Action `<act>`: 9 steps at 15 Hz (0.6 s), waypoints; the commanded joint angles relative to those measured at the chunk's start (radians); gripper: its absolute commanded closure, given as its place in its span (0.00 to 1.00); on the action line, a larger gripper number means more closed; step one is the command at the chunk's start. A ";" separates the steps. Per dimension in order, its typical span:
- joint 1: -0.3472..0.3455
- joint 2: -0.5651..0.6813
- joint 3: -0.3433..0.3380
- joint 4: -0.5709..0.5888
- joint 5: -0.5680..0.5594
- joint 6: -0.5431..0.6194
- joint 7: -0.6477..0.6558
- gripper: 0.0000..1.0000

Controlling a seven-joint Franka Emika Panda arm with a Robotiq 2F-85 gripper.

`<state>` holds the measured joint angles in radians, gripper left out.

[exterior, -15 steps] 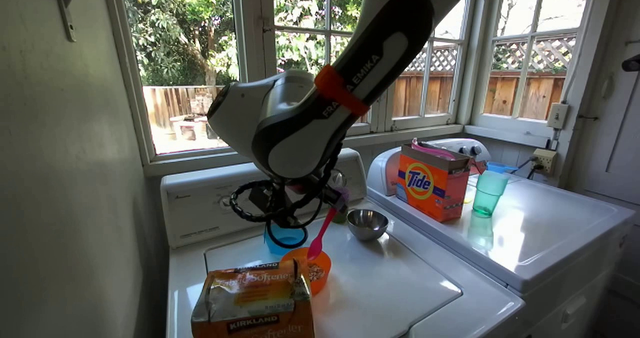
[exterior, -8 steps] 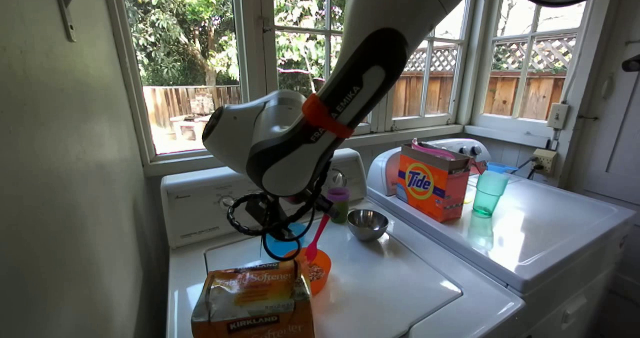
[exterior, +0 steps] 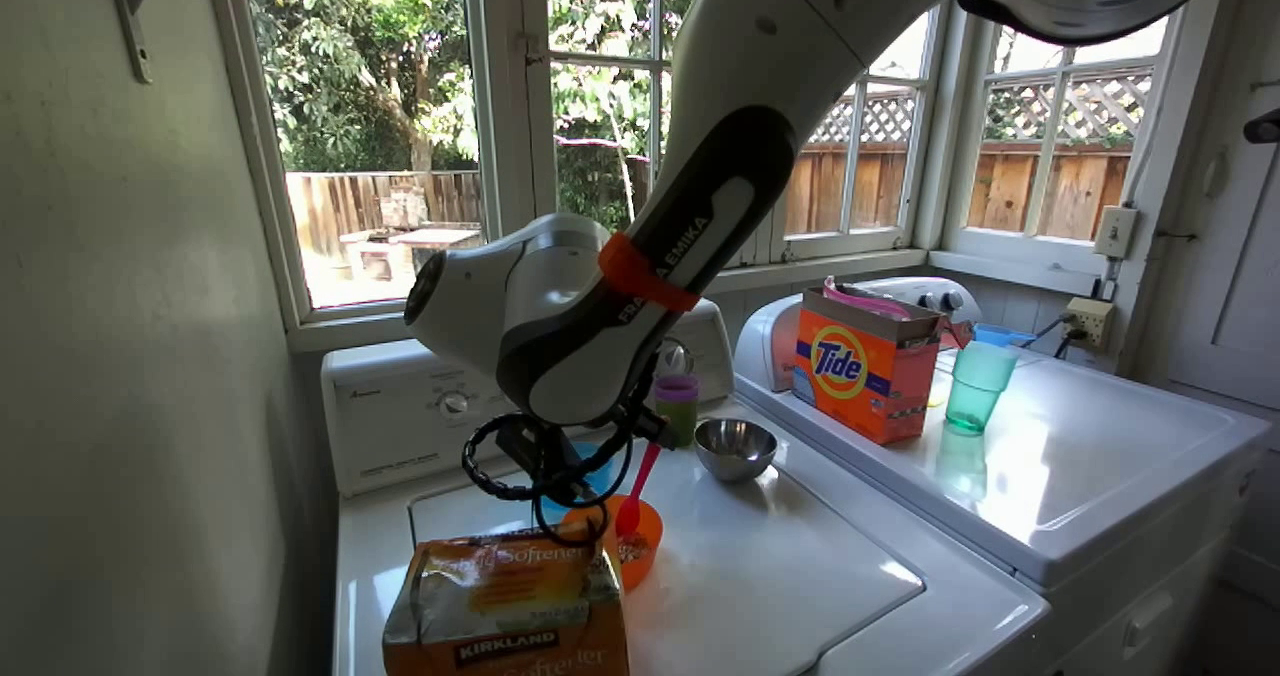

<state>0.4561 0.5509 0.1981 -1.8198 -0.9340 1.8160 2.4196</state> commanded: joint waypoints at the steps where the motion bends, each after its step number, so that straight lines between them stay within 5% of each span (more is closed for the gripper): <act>1: 0.031 0.045 -0.016 0.043 -0.047 -0.035 0.038 0.94; 9: 0.028 0.071 0.010 0.077 -0.028 0.021 0.001 0.94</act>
<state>0.4833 0.5962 0.1999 -1.7671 -0.9619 1.8117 2.4238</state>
